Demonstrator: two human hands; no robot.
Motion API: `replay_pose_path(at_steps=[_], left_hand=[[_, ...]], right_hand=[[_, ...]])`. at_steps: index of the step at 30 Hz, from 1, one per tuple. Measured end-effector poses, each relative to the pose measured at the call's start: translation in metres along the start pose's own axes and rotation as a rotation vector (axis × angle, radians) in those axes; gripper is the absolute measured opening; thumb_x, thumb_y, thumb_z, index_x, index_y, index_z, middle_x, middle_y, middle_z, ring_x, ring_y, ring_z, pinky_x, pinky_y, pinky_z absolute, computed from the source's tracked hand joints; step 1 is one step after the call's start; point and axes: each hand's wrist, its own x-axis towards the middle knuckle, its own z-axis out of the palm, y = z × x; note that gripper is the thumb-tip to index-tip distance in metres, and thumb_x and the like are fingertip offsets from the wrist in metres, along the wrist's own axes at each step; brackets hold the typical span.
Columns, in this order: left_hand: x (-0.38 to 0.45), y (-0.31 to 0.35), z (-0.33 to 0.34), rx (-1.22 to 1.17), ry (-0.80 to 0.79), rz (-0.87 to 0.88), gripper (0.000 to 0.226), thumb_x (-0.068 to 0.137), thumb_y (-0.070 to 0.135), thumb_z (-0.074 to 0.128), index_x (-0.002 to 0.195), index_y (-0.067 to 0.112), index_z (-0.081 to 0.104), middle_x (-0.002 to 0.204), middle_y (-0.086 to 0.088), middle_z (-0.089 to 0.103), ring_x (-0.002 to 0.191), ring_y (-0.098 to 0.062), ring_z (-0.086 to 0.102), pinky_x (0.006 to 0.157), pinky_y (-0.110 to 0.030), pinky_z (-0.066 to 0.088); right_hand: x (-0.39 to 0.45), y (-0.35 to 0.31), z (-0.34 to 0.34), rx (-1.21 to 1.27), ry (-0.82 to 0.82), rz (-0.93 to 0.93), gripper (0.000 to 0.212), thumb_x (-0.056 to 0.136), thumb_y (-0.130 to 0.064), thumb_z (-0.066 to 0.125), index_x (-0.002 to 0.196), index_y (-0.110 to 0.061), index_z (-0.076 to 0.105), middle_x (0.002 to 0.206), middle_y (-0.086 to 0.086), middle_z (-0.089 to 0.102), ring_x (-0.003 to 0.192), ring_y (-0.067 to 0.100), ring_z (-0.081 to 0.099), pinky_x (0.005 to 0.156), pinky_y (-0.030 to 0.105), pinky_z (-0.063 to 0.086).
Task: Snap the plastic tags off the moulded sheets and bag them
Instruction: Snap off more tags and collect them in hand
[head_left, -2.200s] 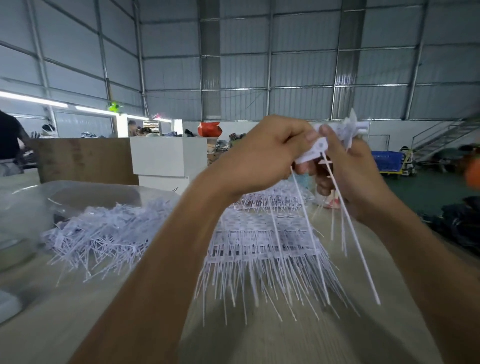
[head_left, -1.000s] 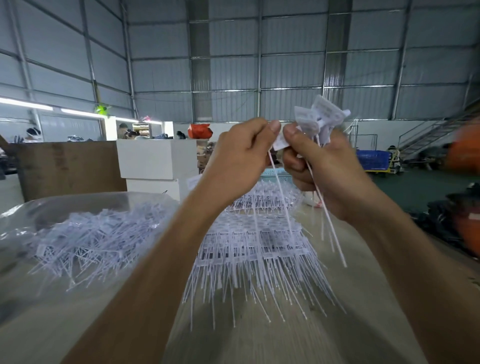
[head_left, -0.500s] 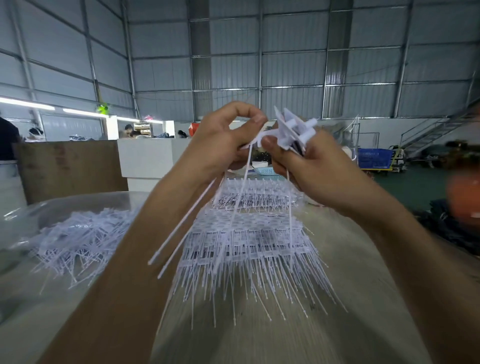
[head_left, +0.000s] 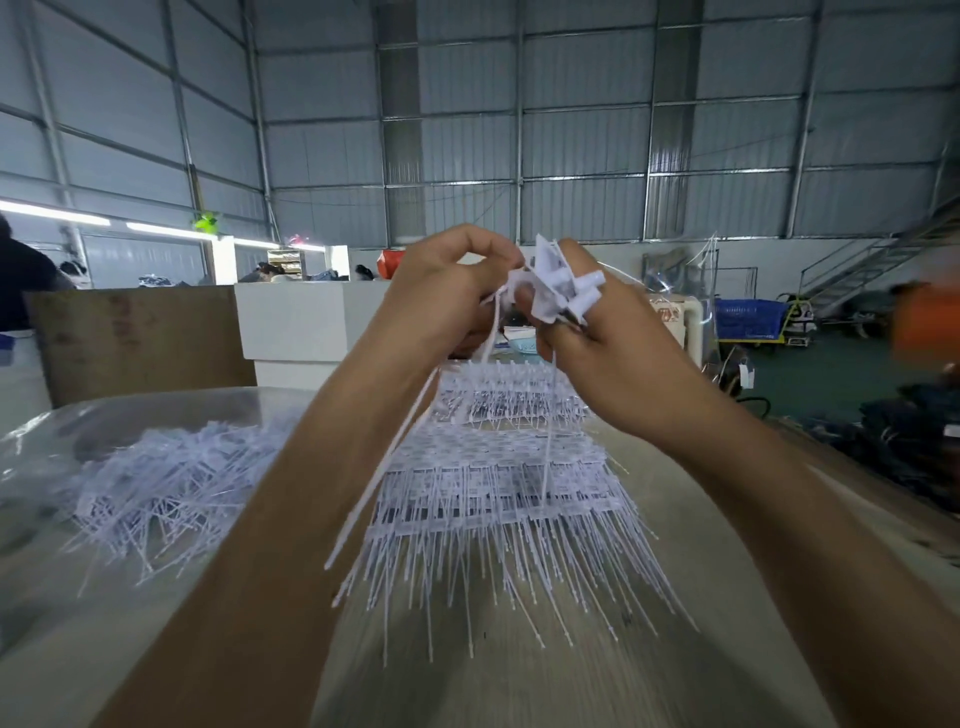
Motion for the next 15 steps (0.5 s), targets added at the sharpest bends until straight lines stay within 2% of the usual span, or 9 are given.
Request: replay_pose_path(at_steps=[2, 3, 5, 8, 10, 15], left_hand=[[-0.001, 0.000, 0.002, 0.200, 0.068, 0.107, 0.019, 0.095, 0.007, 0.057, 0.084, 0.020, 0.065, 0.068, 0.002, 0.063, 0.044, -0.013, 0.048, 0.041, -0.021, 0.038], [-0.001, -0.001, 0.004, 0.310, 0.090, 0.166, 0.015, 0.097, 0.012, 0.057, 0.087, 0.022, 0.064, 0.075, 0.000, 0.066, 0.049, -0.014, 0.053, 0.045, -0.024, 0.043], [-0.004, -0.001, 0.007, 0.501, 0.089, 0.271, 0.012, 0.100, 0.019, 0.055, 0.093, 0.028, 0.059, 0.077, -0.001, 0.069, 0.052, -0.016, 0.059, 0.053, -0.032, 0.049], [-0.007, -0.001, 0.013, 0.693, 0.065, 0.362, 0.008, 0.102, 0.026, 0.051, 0.101, 0.034, 0.052, 0.072, 0.002, 0.068, 0.055, -0.018, 0.057, 0.059, -0.040, 0.051], [-0.008, 0.000, 0.014, 0.749, 0.060, 0.378, 0.008, 0.102, 0.028, 0.050, 0.105, 0.035, 0.050, 0.072, 0.003, 0.068, 0.059, -0.021, 0.058, 0.063, -0.043, 0.053], [-0.010, 0.004, 0.011, 0.730, 0.038, 0.462, 0.013, 0.101, 0.025, 0.051, 0.108, 0.034, 0.046, 0.089, -0.003, 0.073, 0.060, -0.021, 0.063, 0.063, -0.048, 0.055]], right_hand=[[0.000, 0.001, 0.000, 0.021, -0.009, 0.036, 0.006, 0.105, -0.018, 0.049, 0.101, -0.021, 0.049, 0.067, -0.001, 0.057, 0.055, 0.018, 0.052, 0.051, 0.028, 0.041], [0.000, 0.002, 0.000, 0.016, -0.010, 0.048, 0.009, 0.105, -0.021, 0.049, 0.097, -0.023, 0.051, 0.066, -0.002, 0.058, 0.053, 0.013, 0.052, 0.050, 0.023, 0.040], [0.000, 0.004, -0.003, 0.055, -0.008, 0.105, 0.021, 0.106, -0.030, 0.049, 0.085, -0.033, 0.051, 0.062, -0.005, 0.059, 0.050, 0.006, 0.050, 0.048, 0.017, 0.040], [0.000, 0.005, -0.007, 0.142, 0.024, 0.219, 0.027, 0.105, -0.035, 0.049, 0.078, -0.032, 0.054, 0.057, -0.010, 0.057, 0.049, 0.000, 0.050, 0.047, 0.016, 0.040], [0.001, 0.006, -0.006, 0.137, 0.043, 0.235, 0.027, 0.104, -0.035, 0.049, 0.079, -0.032, 0.056, 0.056, -0.012, 0.055, 0.047, -0.001, 0.048, 0.046, 0.017, 0.038], [0.003, -0.001, -0.003, 0.214, 0.091, 0.246, 0.032, 0.105, -0.037, 0.048, 0.073, -0.036, 0.055, 0.054, -0.012, 0.054, 0.041, -0.001, 0.043, 0.043, 0.017, 0.035]])
